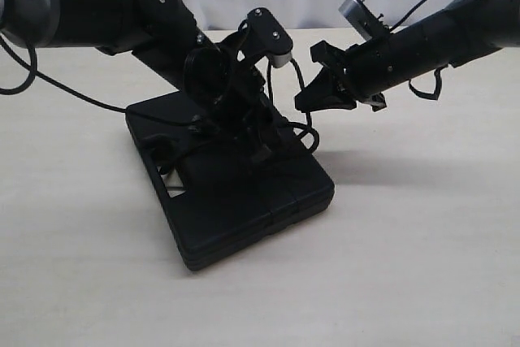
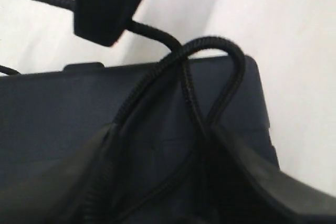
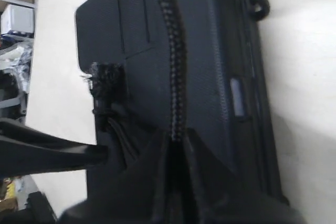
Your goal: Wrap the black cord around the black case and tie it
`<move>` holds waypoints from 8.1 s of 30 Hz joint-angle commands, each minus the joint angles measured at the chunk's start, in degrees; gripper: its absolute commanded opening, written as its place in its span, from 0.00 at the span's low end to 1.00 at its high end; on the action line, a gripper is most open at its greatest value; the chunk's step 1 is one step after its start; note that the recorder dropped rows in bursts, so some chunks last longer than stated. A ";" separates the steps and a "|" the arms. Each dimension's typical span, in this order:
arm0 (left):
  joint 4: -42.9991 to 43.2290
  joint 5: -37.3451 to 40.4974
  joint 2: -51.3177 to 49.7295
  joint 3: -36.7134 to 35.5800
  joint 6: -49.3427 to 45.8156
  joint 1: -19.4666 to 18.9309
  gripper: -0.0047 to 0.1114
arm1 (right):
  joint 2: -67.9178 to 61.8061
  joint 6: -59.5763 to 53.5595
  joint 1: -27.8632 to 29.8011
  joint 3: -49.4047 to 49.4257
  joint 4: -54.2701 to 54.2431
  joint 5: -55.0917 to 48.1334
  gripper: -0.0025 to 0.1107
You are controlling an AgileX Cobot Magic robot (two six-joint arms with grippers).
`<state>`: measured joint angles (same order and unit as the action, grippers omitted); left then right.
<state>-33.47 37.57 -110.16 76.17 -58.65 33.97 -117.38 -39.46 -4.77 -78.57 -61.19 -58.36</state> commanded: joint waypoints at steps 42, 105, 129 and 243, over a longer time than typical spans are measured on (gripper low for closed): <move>1.88 -24.29 -4.80 0.22 -1.66 0.09 0.35 | 0.16 -5.71 -0.35 0.28 -2.64 -5.12 0.06; 2.97 2.70 -2.16 0.22 0.40 0.10 0.33 | 0.16 -6.16 -3.39 0.28 0.38 -0.32 0.06; 8.83 1.69 6.74 0.22 2.14 -0.02 0.04 | 1.18 -7.25 3.44 -0.03 -5.88 -8.00 0.45; 24.81 -10.47 29.30 2.90 7.31 0.08 0.04 | 0.48 -46.56 -12.11 7.31 -16.34 30.24 0.42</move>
<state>-7.82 27.28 -81.53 78.69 -51.24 33.97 -117.78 -89.60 -17.45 -71.40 -81.51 -30.51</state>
